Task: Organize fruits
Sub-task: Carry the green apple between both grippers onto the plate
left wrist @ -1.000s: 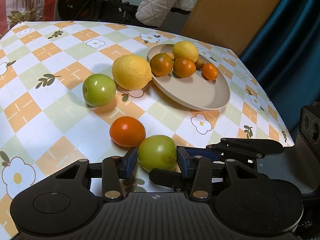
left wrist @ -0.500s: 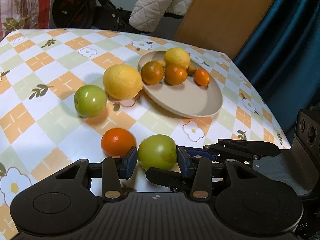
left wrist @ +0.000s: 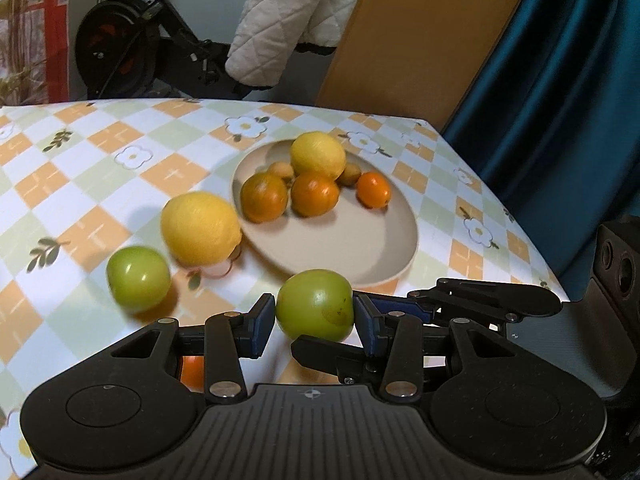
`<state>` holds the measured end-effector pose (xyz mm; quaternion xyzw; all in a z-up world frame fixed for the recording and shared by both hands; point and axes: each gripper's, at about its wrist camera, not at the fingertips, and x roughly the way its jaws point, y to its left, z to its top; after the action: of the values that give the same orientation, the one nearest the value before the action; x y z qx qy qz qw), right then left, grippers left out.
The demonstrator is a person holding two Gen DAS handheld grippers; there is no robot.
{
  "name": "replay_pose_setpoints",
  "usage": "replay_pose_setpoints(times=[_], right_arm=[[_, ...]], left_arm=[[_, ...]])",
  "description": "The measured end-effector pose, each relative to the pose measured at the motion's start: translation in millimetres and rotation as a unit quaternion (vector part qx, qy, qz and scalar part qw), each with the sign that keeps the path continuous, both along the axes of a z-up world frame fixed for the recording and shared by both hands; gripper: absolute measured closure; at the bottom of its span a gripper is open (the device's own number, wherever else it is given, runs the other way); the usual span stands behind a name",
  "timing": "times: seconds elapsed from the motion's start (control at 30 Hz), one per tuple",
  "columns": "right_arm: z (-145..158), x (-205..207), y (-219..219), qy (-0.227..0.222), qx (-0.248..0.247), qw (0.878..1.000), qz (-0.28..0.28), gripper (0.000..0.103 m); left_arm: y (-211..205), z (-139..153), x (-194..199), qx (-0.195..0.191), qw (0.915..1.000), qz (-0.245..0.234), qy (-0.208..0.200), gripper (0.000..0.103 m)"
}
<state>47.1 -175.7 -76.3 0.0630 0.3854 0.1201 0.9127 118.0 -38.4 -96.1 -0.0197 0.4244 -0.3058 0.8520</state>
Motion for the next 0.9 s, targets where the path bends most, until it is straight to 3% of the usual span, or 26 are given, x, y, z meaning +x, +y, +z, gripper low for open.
replay_pose_setpoints(times=[0.33, 0.9], right_arm=[[3, 24, -21, -0.011, -0.021, 1.0, -0.009, 0.062], [-19, 61, -42, 0.009, -0.007, 1.0, -0.027, 0.062]], left_arm=[[-19, -2, 31, -0.014, 0.9998, 0.0, 0.011, 0.057], [-41, -17, 73, 0.013, 0.9994, 0.008, 0.032, 0.057]])
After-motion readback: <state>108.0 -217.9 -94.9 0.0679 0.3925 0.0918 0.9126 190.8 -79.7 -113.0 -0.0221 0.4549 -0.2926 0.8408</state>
